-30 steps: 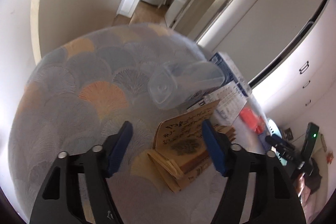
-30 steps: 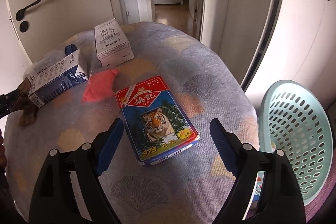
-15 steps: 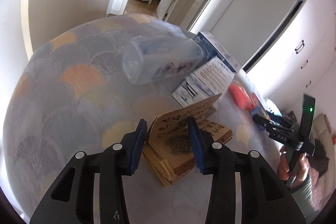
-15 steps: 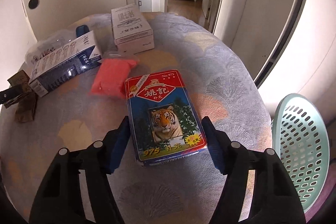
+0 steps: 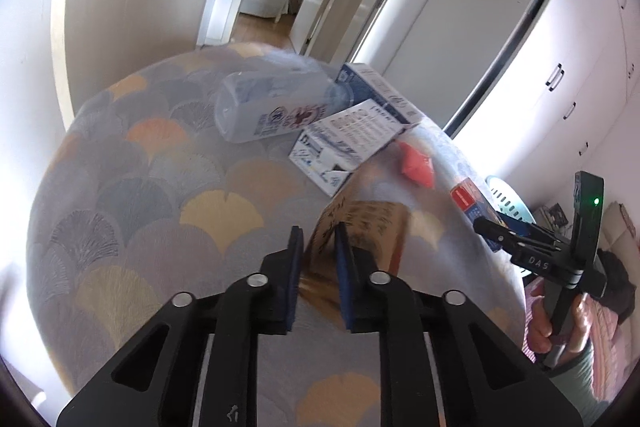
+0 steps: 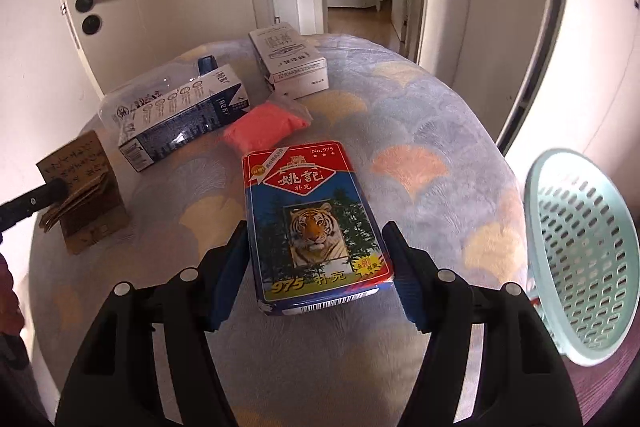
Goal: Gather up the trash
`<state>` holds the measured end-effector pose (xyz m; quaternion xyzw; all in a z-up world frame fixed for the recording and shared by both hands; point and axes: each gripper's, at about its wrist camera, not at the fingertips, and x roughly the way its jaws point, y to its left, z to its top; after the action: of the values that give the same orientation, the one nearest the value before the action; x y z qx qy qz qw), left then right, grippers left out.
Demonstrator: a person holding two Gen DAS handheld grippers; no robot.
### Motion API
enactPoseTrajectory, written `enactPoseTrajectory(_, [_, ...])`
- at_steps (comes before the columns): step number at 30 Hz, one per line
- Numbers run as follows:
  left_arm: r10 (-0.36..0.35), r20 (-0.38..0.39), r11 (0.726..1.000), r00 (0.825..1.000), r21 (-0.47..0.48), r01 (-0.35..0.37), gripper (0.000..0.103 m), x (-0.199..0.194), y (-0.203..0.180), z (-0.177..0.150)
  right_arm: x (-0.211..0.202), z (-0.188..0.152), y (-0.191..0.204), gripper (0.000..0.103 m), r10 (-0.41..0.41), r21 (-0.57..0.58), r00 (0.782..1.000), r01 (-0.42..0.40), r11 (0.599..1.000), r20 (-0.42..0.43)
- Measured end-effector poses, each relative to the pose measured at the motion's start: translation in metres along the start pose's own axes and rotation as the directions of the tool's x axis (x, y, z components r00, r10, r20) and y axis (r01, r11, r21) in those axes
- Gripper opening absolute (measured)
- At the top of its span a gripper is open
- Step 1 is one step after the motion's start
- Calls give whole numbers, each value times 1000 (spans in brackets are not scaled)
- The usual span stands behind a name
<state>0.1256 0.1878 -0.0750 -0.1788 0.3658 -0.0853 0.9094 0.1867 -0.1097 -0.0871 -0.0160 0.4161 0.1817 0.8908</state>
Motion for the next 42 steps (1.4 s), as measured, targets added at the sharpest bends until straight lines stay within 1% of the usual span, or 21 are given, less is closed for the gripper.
enactPoseTrajectory(4, [-13, 22, 999, 1000, 36, 12, 6, -5, -14, 1, -19, -2, -9, 63, 34, 46, 999, -35, 998, 30])
enactPoseTrajectory(8, [-3, 20, 998, 1000, 58, 2, 4, -2, -27, 0, -32, -2, -19, 63, 33, 75, 998, -37, 997, 51])
enactPoseTrajectory(11, [-2, 38, 998, 999, 61, 0, 4, -8, -31, -1, -40, -4, -26, 63, 34, 92, 997, -40, 995, 64])
enactPoseTrajectory(14, [-30, 61, 998, 998, 63, 26, 4, -17, -37, 3, -49, -4, -33, 63, 28, 109, 996, -37, 993, 80])
enactPoseTrajectory(17, [-51, 95, 994, 994, 100, 41, 4, -26, -53, 11, -59, -2, -41, 63, 21, 133, 994, -36, 991, 106])
enactPoseTrajectory(21, [-111, 139, 983, 984, 160, 88, 4, -33, -86, 23, -81, 1, -56, 63, -10, 167, 987, -16, 986, 160])
enactPoseTrajectory(24, [-173, 154, 967, 973, 213, 138, 4, -29, -117, 31, -99, 3, -74, 63, -44, 209, 979, 1, 978, 201])
enactPoseTrajectory(28, [-240, 157, 943, 958, 271, 192, 3, -15, -162, 42, -116, 3, -108, 63, -103, 285, 967, 34, 958, 234])
enactPoseTrajectory(29, [-267, 149, 931, 952, 296, 214, 3, -8, -180, 45, -119, 4, -115, 63, -122, 298, 964, 48, 953, 235])
enactPoseTrajectory(31, [-294, 132, 915, 946, 324, 239, 4, 3, -200, 45, -125, 2, -133, 63, -178, 335, 955, 92, 938, 237])
enactPoseTrajectory(32, [-313, 119, 903, 942, 344, 257, 3, 14, -217, 47, -127, 2, -141, 63, -194, 353, 952, 102, 930, 237])
enactPoseTrajectory(34, [-332, 100, 890, 938, 362, 276, 3, 28, -235, 47, -131, -1, -161, 63, -218, 400, 947, 109, 910, 237])
enactPoseTrajectory(35, [-348, 79, 883, 934, 363, 298, 3, 41, -250, 49, -132, -2, -169, 63, -233, 417, 944, 118, 901, 235])
enactPoseTrajectory(38, [-379, 41, 864, 924, 374, 338, 3, 70, -280, 50, -133, -7, -195, 63, -294, 470, 931, 166, 867, 214])
enactPoseTrajectory(42, [-393, -4, 849, 919, 382, 365, 3, 108, -310, 50, -124, -12, -226, 63, -350, 526, 923, 220, 821, 162])
